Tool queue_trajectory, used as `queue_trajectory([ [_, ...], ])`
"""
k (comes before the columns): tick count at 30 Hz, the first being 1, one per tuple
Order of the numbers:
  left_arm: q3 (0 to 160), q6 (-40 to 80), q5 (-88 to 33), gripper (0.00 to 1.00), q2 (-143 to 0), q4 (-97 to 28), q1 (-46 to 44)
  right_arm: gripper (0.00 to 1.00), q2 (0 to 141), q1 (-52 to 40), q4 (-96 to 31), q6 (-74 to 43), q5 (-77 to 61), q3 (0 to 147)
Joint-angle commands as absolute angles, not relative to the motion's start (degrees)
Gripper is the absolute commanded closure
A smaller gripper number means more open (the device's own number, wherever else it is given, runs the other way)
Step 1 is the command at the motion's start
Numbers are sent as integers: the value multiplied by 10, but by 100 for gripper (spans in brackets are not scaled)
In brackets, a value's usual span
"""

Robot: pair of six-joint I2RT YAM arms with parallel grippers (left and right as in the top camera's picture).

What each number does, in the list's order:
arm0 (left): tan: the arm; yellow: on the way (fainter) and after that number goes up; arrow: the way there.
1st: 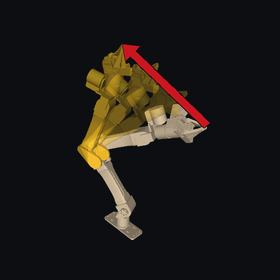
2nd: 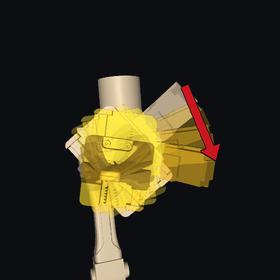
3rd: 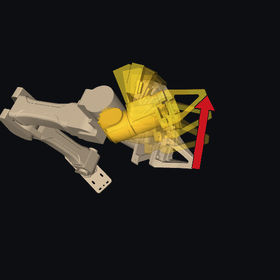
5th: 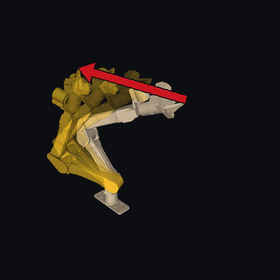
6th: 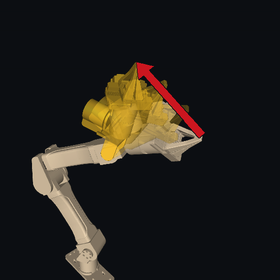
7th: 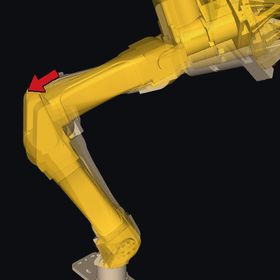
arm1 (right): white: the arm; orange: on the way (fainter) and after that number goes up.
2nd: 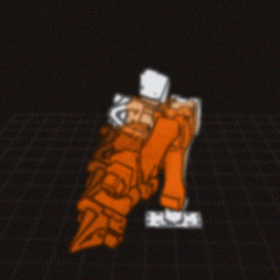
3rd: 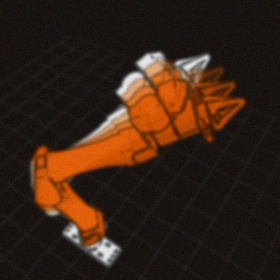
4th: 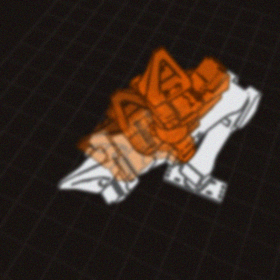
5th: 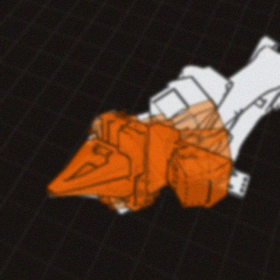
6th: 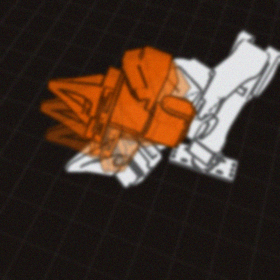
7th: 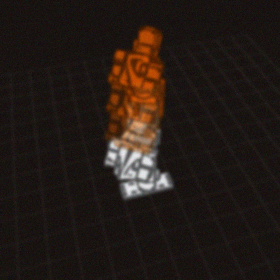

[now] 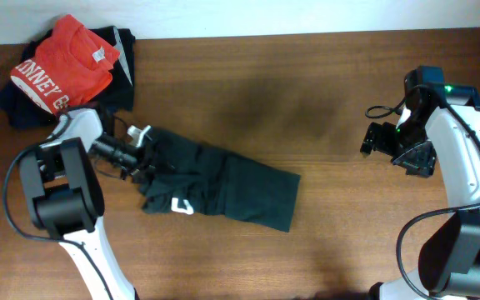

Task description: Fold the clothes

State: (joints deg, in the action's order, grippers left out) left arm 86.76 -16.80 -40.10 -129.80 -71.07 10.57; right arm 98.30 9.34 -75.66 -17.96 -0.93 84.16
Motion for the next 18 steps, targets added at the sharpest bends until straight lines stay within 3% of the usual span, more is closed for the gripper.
queue_trajectory([
  [1,833,-163,-291,99,-1366,-687,88,1,978,94,-757,-178,-8,849],
  [5,877,-14,-136,99,-1366,-729,92,1,978,94,-757,-178,-8,849],
  [12,1097,22,-123,99,-1281,-894,67,1,978,94,-757,-178,-8,849],
  [18,1102,21,-122,99,-1187,-933,-44,1,978,94,-757,-178,-8,849],
])
